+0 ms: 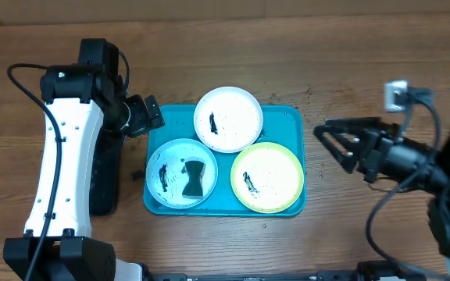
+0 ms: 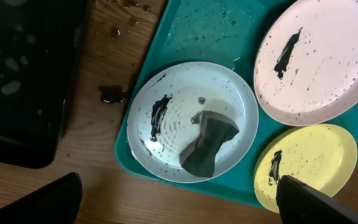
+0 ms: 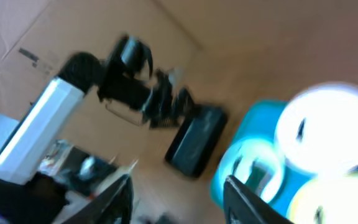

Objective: Clean dirty plates on tray and stack at the side
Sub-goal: 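Reach the right gripper to the light-blue plate rim and grasp it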

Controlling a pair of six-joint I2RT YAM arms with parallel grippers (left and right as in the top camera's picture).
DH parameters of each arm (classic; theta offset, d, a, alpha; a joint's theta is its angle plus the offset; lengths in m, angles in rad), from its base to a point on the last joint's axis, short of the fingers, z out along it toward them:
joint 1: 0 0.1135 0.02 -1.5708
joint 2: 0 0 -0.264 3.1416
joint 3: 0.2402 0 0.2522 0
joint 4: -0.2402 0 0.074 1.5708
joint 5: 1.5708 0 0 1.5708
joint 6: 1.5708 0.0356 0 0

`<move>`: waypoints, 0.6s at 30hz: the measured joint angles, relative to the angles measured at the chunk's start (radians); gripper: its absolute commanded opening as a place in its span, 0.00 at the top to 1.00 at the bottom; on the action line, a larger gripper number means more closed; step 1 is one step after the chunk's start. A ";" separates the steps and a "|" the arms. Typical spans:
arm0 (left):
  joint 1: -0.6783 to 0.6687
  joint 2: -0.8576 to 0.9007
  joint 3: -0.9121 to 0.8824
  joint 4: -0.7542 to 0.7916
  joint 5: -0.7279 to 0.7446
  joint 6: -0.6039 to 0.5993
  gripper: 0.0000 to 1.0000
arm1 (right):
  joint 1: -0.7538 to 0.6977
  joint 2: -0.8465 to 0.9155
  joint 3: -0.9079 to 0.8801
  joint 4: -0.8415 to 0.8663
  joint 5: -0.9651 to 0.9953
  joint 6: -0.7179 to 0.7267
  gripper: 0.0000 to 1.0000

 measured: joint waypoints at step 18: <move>0.000 0.000 0.000 0.000 0.010 0.000 0.00 | 0.752 0.652 0.002 -0.067 0.782 0.328 0.61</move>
